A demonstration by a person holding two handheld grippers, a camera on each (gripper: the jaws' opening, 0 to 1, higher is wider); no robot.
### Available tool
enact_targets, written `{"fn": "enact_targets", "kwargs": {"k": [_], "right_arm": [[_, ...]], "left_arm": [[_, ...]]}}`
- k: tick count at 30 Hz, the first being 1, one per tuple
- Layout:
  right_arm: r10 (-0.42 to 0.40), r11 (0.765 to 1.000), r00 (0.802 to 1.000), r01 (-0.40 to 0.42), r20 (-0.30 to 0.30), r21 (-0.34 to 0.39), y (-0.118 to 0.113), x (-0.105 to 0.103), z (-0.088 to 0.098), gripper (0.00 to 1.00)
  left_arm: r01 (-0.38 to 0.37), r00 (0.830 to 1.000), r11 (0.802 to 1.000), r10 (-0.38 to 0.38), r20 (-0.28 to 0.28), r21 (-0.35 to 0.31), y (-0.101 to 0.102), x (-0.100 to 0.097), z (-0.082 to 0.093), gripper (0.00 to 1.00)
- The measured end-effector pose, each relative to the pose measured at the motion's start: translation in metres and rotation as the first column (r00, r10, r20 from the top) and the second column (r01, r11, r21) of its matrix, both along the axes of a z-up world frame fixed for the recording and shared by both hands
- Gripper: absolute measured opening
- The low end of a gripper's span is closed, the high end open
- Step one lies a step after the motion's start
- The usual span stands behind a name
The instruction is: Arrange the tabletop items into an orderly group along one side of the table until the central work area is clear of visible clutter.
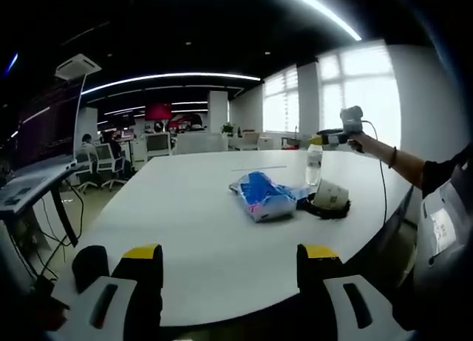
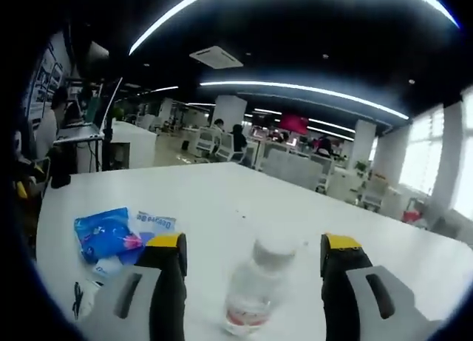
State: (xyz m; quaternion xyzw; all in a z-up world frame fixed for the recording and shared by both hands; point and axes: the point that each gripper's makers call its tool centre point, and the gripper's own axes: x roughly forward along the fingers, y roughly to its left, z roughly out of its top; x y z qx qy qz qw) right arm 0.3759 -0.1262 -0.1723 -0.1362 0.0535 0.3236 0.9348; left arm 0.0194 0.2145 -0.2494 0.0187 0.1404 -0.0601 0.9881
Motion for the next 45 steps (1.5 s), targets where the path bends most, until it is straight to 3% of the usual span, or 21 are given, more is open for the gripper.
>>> {"fn": "enact_targets", "kwargs": {"k": [3, 5, 6, 11, 17, 21, 24, 28, 31, 37, 45], "right_arm": [[0.018, 1.0, 1.0, -0.018, 0.004, 0.009, -0.002, 0.002, -0.002, 0.67], [0.047, 0.995, 0.999, -0.047, 0.002, 0.089, 0.002, 0.003, 0.001, 0.65], [0.067, 0.993, 0.998, -0.066, -0.008, 0.094, 0.003, 0.001, -0.001, 0.63], [0.064, 0.995, 0.998, -0.064, -0.003, 0.082, 0.0, -0.001, -0.003, 0.5], [0.073, 0.996, 0.997, -0.074, 0.015, 0.055, 0.0, -0.006, 0.001, 0.42], [0.068, 0.997, 0.998, -0.068, 0.015, 0.044, -0.001, -0.002, 0.001, 0.35], [0.06, 0.998, 0.998, -0.06, 0.023, 0.029, -0.004, 0.001, 0.0, 0.3], [0.029, 0.998, 1.0, -0.029, -0.002, 0.047, -0.01, 0.006, -0.002, 0.22], [0.003, 0.999, 1.0, -0.002, -0.017, 0.048, -0.008, 0.005, -0.004, 0.22], [-0.078, 0.996, 0.995, 0.08, -0.057, 0.032, -0.009, 0.004, -0.005, 0.22], [-0.193, 0.979, 0.976, 0.198, -0.099, 0.045, -0.011, 0.004, -0.007, 0.21]], "left_arm": [[0.0, 1.0, 1.0, 0.0, -0.006, -0.003, -0.001, 0.0, -0.002, 0.73], [0.005, 1.0, 1.0, -0.005, -0.009, 0.001, -0.002, 0.0, -0.002, 0.73], [0.008, 1.0, 1.0, -0.008, -0.009, 0.002, -0.003, -0.001, -0.002, 0.73], [0.019, 1.0, 1.0, -0.019, -0.008, -0.001, -0.005, -0.003, 0.0, 0.73], [-0.013, 1.0, 1.0, 0.013, 0.019, 0.024, -0.001, -0.002, 0.007, 0.68], [0.024, 0.999, 1.0, -0.025, 0.029, 0.016, -0.01, 0.0, 0.009, 0.68], [0.071, 0.997, 0.996, -0.071, 0.001, 0.061, -0.018, -0.004, 0.006, 0.68], [0.061, 0.998, 0.997, -0.06, -0.01, 0.042, -0.016, -0.003, 0.003, 0.68], [0.062, 0.998, 0.998, -0.062, 0.015, 0.027, -0.015, -0.003, 0.007, 0.68], [0.053, 0.998, 0.999, -0.053, -0.02, 0.009, -0.014, -0.001, -0.002, 0.67], [0.079, 0.997, 0.997, -0.079, 0.005, -0.007, -0.019, -0.005, 0.006, 0.66]]}}
